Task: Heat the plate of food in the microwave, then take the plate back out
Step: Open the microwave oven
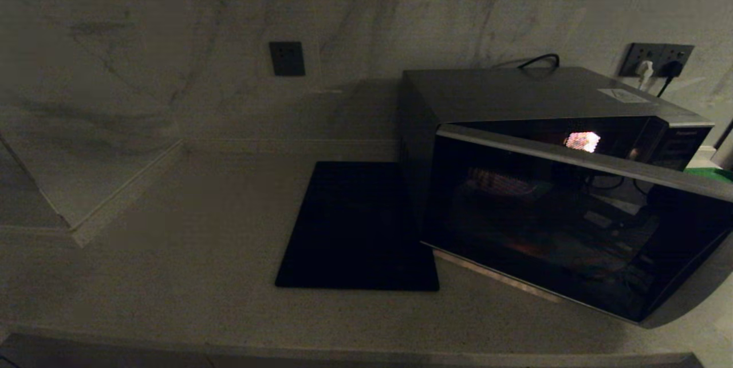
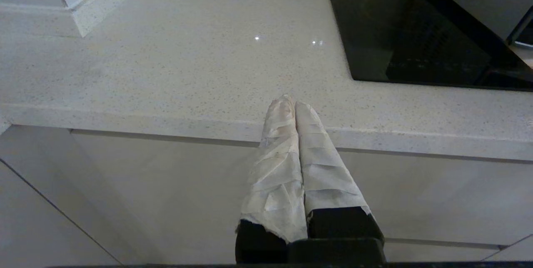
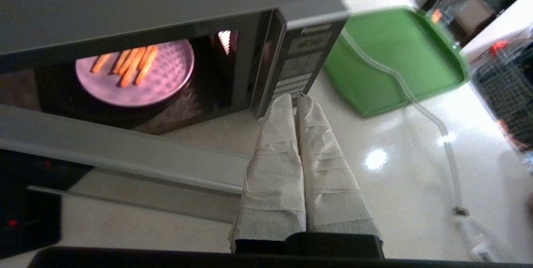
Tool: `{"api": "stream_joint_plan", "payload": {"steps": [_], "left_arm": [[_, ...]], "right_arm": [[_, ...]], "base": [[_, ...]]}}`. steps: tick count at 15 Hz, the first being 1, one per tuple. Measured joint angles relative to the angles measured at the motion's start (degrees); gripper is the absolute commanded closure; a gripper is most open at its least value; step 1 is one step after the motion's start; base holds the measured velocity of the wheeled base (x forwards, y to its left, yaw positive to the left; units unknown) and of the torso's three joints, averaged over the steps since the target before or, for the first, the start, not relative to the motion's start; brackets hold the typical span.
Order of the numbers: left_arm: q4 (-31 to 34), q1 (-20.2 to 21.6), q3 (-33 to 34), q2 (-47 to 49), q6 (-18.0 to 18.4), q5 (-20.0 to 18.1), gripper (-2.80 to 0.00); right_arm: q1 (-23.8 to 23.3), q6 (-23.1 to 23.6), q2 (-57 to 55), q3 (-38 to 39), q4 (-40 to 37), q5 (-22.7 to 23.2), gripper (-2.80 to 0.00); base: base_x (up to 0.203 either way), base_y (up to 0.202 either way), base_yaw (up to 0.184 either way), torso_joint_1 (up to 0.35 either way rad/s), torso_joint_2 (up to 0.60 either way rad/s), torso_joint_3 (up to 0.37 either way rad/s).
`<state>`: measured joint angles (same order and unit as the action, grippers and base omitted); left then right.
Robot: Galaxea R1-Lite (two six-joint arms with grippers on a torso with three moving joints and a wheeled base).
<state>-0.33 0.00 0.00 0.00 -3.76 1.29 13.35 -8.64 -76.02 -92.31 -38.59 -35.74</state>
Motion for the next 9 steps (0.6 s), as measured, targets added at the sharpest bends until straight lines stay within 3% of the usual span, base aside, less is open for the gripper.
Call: {"api": "stream_joint_plan", "payload": {"steps": [5, 9], "left_arm": [[0.0, 0.0, 0.0, 0.0, 0.0, 0.0, 0.0], [0.0, 0.0, 0.0, 0.0, 0.0, 0.0, 0.0]], "right_arm": [[-5.0, -8.2, -2.1, -0.2, -4.9, 11.1, 0.0], [-10.6, -10.9, -4.0, 2.2, -5.8, 17.7, 0.0]], "base": [[0.0, 0.0, 0.0, 0.0, 0.0, 0.0], [0.0, 0.0, 0.0, 0.0, 0.0, 0.0]]}}
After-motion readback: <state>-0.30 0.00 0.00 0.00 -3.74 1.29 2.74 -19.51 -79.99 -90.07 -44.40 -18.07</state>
